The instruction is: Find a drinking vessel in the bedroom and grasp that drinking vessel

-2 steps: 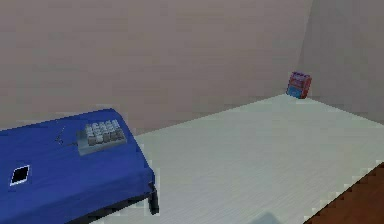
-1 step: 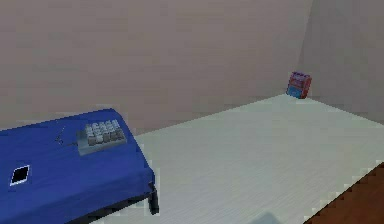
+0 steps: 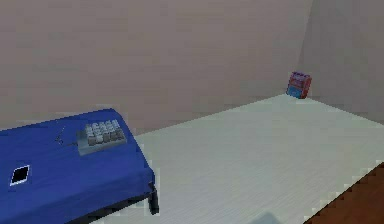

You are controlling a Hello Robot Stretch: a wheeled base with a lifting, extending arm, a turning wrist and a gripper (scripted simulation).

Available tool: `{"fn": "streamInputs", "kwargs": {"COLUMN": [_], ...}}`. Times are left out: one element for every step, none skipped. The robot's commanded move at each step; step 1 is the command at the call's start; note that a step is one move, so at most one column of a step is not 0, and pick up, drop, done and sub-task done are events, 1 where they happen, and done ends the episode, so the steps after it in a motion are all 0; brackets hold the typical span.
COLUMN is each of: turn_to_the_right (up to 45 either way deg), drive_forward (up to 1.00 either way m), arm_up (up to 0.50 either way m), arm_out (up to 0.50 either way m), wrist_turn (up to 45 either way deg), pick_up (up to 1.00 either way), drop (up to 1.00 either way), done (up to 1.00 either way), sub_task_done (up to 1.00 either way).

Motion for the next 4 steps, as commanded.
{"fn": "streamInputs", "kwargs": {"turn_to_the_right": [0.0, 0.0, 0.0, 0.0], "drive_forward": [0.0, 0.0, 0.0, 0.0], "arm_up": [0.0, 0.0, 0.0, 0.0], "arm_out": [0.18, 0.0, 0.0, 0.0], "wrist_turn": [0.0, 45.0, 45.0, 45.0], "pick_up": [0.0, 0.0, 0.0, 0.0], "drop": [0.0, 0.0, 0.0, 0.0], "done": [0.0, 0.0, 0.0, 0.0], "sub_task_done": [0.0, 0.0, 0.0, 0.0]}}
